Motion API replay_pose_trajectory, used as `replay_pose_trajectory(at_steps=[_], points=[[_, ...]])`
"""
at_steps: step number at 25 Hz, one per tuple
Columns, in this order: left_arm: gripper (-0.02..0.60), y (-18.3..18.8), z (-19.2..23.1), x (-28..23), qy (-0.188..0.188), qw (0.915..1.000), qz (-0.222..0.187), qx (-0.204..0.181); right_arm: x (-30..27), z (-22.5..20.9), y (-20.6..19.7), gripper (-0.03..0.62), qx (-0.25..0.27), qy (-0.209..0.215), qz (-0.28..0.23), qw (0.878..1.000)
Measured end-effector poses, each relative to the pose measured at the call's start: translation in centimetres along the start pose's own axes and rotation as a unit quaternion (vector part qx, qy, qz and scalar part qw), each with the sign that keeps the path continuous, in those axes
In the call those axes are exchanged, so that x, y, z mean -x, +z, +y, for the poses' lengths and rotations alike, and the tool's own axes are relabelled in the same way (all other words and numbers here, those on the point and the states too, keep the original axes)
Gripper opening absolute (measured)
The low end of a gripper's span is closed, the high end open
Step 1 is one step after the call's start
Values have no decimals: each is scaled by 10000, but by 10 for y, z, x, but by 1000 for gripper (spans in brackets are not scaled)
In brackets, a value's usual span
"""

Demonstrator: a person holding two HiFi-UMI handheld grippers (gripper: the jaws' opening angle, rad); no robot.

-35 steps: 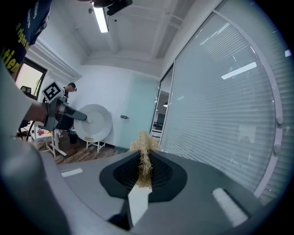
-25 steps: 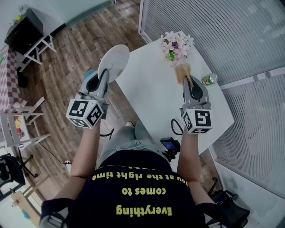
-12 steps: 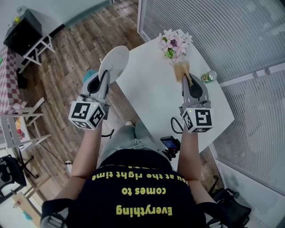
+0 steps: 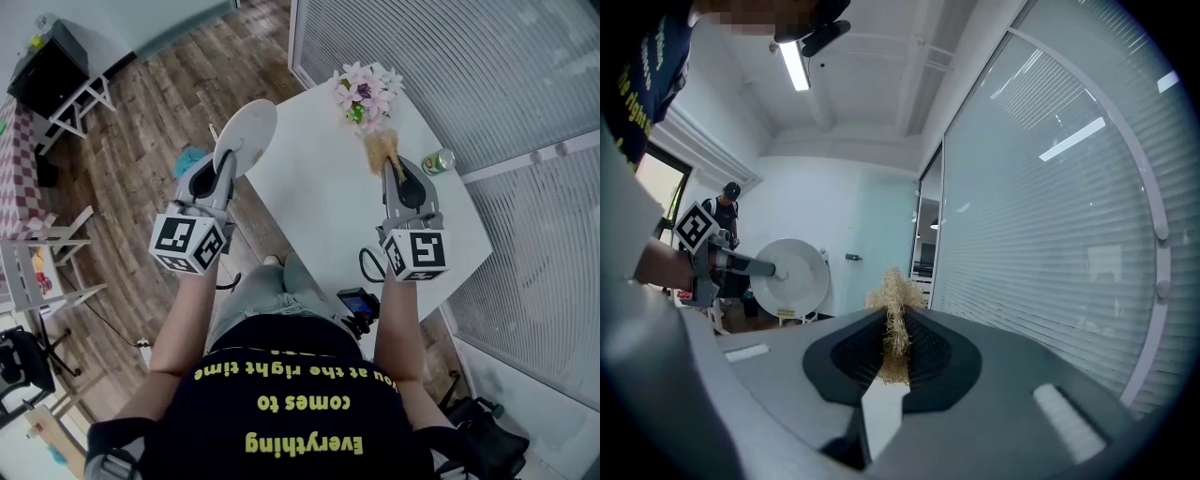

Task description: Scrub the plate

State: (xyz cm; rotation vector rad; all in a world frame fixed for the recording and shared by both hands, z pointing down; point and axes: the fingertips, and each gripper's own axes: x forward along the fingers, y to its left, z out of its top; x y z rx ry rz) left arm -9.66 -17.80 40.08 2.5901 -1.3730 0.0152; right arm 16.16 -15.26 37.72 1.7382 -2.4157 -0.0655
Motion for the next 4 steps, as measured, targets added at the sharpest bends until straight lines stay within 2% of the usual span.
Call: replay_pose_trajectory(at_steps=[4], points=[[18,0,-4,1,-7,10000,1,-8,2,1,0,31,8,16,4,10000]])
